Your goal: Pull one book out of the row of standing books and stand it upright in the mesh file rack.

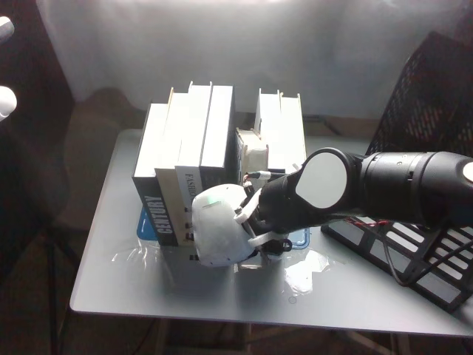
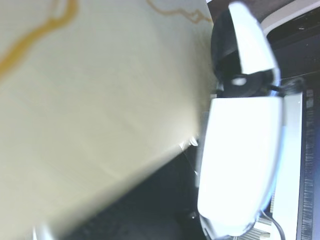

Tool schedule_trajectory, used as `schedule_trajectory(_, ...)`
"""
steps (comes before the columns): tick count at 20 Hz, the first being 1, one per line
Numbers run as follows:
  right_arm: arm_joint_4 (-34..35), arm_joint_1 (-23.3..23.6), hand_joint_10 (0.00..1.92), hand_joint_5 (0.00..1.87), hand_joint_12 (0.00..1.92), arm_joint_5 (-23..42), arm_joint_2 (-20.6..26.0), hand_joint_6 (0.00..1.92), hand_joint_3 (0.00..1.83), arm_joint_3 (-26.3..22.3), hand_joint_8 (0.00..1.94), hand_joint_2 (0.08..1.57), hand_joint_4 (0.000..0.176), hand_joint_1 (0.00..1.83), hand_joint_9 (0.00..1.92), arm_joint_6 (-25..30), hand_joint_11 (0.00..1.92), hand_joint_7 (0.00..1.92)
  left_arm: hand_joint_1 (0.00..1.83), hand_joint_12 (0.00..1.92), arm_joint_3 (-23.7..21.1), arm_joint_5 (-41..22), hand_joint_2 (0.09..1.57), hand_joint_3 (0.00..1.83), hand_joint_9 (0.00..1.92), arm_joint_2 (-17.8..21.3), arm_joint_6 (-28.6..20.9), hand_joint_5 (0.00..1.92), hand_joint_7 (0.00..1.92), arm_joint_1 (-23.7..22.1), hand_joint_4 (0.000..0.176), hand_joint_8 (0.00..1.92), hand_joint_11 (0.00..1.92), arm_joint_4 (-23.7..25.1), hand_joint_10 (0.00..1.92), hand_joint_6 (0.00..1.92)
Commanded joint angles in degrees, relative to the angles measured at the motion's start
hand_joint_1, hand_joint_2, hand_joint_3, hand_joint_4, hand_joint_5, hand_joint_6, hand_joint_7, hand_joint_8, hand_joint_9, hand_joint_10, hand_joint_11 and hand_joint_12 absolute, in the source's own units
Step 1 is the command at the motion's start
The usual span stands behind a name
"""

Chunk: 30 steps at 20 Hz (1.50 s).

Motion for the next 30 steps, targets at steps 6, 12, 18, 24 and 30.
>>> schedule_trajectory(6, 1.1, 0.6, 0.99, 0.95, 1.65, -0.7, 1.7, 1.10, 0.00, -0.5, 0.81, 1.10, 0.000, 1.25, 0.94, 0.8, 0.74, 1.06, 0.42, 0.00, 0.6, -7.6, 1.40, 0.00, 0.00, 0.1, -0.3, 0.12, 0.04, -0.2, 0.021, 0.01, 0.00, -2.8, 0.00, 0.02)
schedule_trajectory(12, 2.2, 2.8, 1.28, 0.84, 1.65, 1.6, 4.5, 1.22, 0.00, -3.8, 0.93, 1.14, 0.000, 1.36, 0.88, 0.7, 0.69, 0.96, 0.38, 0.00, 0.3, -7.6, 1.40, 0.00, 0.00, 0.2, -0.3, 0.10, 0.01, -0.2, 0.038, 0.00, 0.00, -3.0, 0.00, 0.00)
schedule_trajectory(18, 4.1, 4.6, 1.25, 0.85, 1.65, 3.8, 7.4, 1.17, 0.00, -6.3, 0.89, 1.13, 0.000, 1.37, 0.92, 0.4, 0.73, 0.99, 0.29, 0.00, -0.1, -7.7, 1.41, 0.00, 0.00, 0.2, -0.3, 0.08, 0.00, -0.2, 0.054, 0.00, 0.00, -3.3, 0.00, 0.00)
schedule_trajectory(24, 8.5, 6.4, 1.26, 0.83, 1.66, 5.1, 11.0, 1.26, 0.00, -8.9, 0.91, 1.14, 0.000, 1.37, 0.92, 0.4, 0.71, 0.94, 0.35, 0.00, -0.2, -7.2, 1.42, 0.00, 0.00, 0.0, -0.3, 0.09, 0.00, -0.4, 0.036, 0.00, 0.00, -3.5, 0.00, 0.01)
schedule_trajectory(30, 12.8, 9.3, 1.38, 0.72, 1.73, 7.1, 14.5, 1.31, 0.00, -10.1, 1.10, 1.18, 0.000, 1.36, 0.88, 0.5, 0.68, 0.84, 0.31, 0.00, -0.5, -7.0, 1.43, 0.01, 0.00, 0.0, -0.3, 0.07, 0.00, -0.9, 0.043, 0.00, 0.00, -3.4, 0.00, 0.00)
